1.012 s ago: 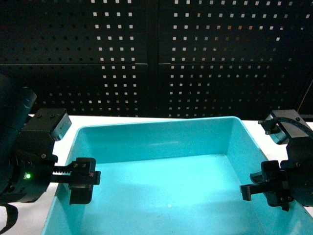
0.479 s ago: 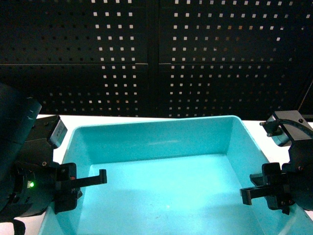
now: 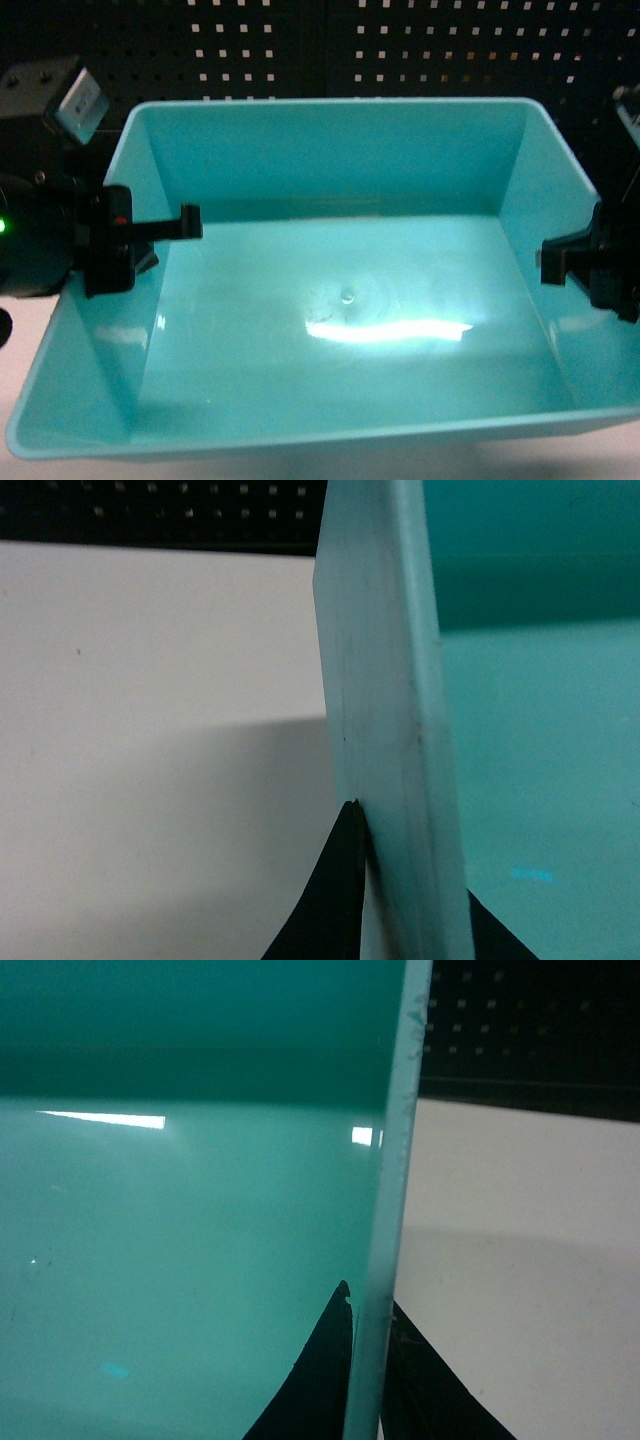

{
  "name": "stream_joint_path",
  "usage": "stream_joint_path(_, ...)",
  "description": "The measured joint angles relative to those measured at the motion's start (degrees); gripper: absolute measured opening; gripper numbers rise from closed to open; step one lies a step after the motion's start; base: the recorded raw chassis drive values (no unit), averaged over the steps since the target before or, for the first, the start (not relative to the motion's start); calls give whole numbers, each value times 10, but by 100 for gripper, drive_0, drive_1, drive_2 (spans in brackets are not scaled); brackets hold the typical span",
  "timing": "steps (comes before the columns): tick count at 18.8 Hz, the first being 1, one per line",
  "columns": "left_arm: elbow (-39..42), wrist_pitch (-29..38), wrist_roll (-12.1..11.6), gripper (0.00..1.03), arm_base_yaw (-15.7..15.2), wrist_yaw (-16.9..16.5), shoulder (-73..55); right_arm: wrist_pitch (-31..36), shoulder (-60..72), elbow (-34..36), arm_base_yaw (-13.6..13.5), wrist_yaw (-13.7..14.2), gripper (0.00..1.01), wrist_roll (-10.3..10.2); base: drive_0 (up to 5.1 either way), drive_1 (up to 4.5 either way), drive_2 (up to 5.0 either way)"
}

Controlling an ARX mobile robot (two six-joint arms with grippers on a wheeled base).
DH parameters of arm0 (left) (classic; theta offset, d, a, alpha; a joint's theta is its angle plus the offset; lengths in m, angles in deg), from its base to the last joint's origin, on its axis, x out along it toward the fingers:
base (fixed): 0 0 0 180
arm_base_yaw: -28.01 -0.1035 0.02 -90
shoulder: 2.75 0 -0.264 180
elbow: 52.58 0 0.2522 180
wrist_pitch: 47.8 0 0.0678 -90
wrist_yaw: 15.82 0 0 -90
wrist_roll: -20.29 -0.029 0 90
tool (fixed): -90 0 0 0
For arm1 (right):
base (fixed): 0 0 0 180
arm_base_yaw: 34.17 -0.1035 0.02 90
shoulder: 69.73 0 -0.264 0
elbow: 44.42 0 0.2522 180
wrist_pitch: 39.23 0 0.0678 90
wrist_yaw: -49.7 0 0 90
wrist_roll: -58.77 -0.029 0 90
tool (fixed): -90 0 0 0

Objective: Stack blue boxes stably on right

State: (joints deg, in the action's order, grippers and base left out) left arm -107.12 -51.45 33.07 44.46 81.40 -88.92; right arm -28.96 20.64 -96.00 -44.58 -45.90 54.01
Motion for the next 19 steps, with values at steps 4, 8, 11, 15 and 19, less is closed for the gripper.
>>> stream_joint_path(4,-50,-8,-33,5,14,11,47,-33,-65,-45,9,7,8,-2,0,0,0)
stream_joint_path(8,-49,16,-51,5,19,24,66,-26,-80,-53,15,8,8,-1,0,0,0)
stream_joint_path(11,-38,31,-57,5,21,28,67,-25,-80,-48,15,9,8,-1,0,0,0)
stream_joint_path(15,-38,31,-58,5,21,29,69,-24,-80,-48,14,9,8,-1,-37,-37,-37)
stream_joint_path(19,-38,31,-58,5,21,29,69,-24,-80,-48,15,9,8,-1,-170,-170,-170)
